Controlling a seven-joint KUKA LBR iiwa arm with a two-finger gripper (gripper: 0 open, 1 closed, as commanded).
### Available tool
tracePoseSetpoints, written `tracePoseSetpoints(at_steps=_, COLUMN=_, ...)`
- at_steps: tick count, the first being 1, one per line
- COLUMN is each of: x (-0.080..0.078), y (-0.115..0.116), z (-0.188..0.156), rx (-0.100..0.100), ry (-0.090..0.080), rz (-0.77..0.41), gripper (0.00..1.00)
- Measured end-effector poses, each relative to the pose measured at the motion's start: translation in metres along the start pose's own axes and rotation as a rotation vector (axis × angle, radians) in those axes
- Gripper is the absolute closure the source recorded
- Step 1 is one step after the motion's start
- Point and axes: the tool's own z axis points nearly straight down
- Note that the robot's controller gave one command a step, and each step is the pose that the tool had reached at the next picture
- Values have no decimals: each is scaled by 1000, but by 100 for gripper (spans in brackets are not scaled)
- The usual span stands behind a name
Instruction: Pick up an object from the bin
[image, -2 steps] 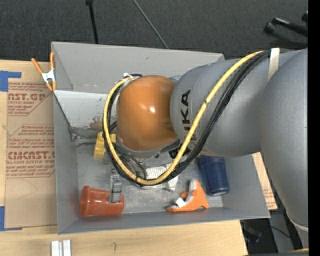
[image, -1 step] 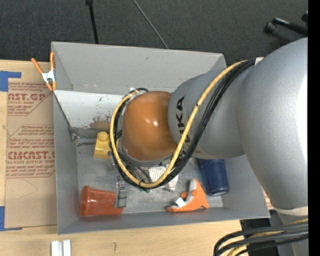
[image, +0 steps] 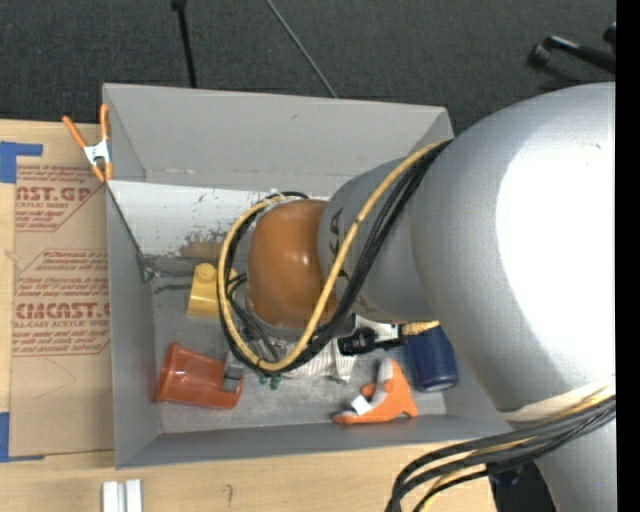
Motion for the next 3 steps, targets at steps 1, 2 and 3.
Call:
tracePoseSetpoints(at_steps=1, x=0, y=0, z=0, rx=0, ry=0, rz=0, gripper=100)
tracePoseSetpoints(at_steps=2, x=6, y=0, z=-110, rx=4, ry=15, rz=-6, gripper=100)
tracePoseSetpoints(at_steps=3, x=6, y=0, z=-110, rx=4, ry=15, rz=-6, gripper=0)
